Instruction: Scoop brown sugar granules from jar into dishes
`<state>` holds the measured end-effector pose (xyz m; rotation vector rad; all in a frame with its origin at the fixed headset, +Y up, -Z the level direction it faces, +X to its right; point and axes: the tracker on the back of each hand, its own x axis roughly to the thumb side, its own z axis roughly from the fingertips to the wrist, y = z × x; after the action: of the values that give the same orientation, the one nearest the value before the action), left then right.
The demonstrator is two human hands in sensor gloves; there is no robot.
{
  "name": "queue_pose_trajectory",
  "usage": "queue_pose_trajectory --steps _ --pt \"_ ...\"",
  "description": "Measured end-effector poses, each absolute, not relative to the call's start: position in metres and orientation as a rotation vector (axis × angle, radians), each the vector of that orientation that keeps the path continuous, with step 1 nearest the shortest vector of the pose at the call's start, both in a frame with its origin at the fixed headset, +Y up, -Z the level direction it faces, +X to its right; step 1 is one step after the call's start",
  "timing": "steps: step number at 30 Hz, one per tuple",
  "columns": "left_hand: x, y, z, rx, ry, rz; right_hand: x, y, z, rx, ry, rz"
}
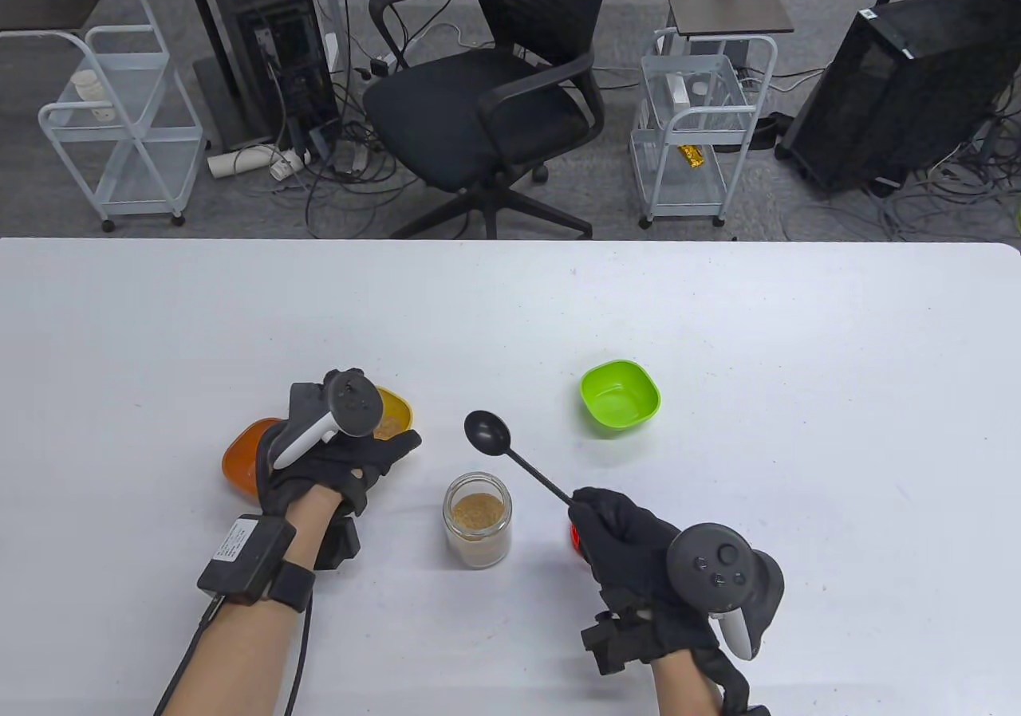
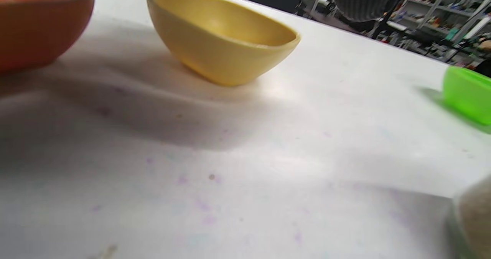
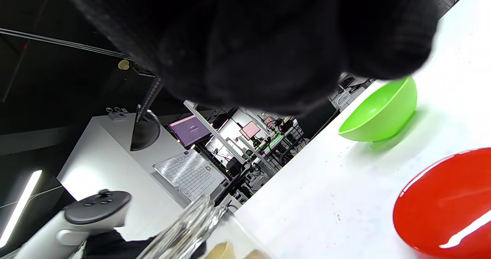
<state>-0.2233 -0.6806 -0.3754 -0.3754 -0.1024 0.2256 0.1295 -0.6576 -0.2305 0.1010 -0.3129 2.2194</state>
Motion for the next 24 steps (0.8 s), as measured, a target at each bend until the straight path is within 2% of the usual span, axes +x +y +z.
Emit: queue_pose_trajectory --steps 8,14,24 --pt "-0.222 -0.658 -0.318 -0.283 -0.209 0.256 0.127 -0.662 -0.231 0.104 -0.287 2.225" --pt "-0.217 -0.662 -0.282 -0.284 -0.238 0.311 0.126 -0.664 -0.231 0.105 -0.276 2.225" --pt "-0.214 -0.677 -0.269 -0.288 -0.282 0.386 0.123 -0.665 -0.232 0.118 -0.267 2.232"
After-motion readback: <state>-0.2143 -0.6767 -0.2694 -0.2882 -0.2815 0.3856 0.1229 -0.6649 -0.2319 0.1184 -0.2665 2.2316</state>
